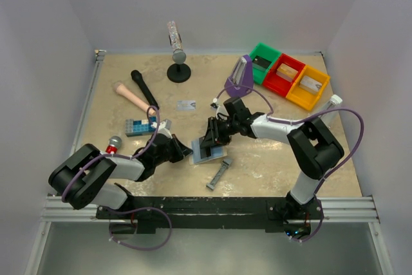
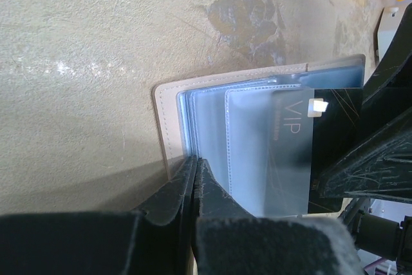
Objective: Take the credit cards out of the card holder
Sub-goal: Remove the credit card from the card holder.
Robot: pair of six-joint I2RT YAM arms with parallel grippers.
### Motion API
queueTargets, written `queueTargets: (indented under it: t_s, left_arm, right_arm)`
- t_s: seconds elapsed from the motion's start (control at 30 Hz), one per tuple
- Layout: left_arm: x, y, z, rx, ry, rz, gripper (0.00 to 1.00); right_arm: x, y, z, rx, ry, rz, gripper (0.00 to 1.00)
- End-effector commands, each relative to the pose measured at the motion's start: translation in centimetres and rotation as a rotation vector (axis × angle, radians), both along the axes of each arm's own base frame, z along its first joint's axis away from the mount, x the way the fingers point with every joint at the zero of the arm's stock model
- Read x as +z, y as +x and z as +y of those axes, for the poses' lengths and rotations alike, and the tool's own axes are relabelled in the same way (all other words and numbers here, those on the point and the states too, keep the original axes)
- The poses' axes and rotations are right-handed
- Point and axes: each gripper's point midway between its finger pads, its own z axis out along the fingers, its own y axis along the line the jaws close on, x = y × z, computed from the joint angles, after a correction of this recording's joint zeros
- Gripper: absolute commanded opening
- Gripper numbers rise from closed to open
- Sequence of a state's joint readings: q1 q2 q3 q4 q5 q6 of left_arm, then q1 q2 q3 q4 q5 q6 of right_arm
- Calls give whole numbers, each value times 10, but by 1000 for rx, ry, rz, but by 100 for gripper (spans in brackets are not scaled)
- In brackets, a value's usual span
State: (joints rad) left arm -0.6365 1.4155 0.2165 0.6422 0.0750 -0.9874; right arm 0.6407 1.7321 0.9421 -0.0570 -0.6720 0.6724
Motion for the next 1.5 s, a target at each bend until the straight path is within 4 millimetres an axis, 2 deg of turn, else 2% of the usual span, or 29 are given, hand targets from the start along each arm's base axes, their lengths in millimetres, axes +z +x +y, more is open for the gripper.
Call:
queueTargets:
  t_s: [0.0, 0.37, 0.6, 0.9, 1.0, 1.23, 1.33, 1.37, 1.4, 1.47]
  left_arm:
    - [-43, -28, 26, 8, 138, 127, 0]
    - [-43, -29, 29, 15, 140, 126, 0]
    - [-43, -30, 29, 20, 139, 125, 0]
    - [-45, -32, 32, 28, 141, 130, 0]
    - [-43, -32, 33, 32, 135, 125, 0]
    - [-32, -31, 34, 40, 125, 100, 0]
    - [-24, -28, 31, 37, 114, 87, 0]
    - [-20, -27, 30, 36, 110, 78, 1]
    - [-14, -25, 28, 32, 98, 66, 7]
    - [-1, -21, 22, 5, 83, 40, 26]
  right_arm:
    - [15, 2, 0, 8, 29, -50, 31]
    - [13, 4, -7, -7, 10, -52, 29]
    - [11, 5, -12, -14, 0, -55, 24]
    - [11, 5, -16, -20, -9, -57, 7]
    - [9, 5, -21, -32, -29, -55, 0]
    - [7, 7, -44, -62, -121, -74, 0]
    - [11, 7, -50, -65, -139, -98, 0]
    - [14, 6, -50, -60, -139, -107, 0]
    - [17, 6, -52, -61, -140, -117, 0]
    - [24, 5, -56, -56, -145, -145, 0]
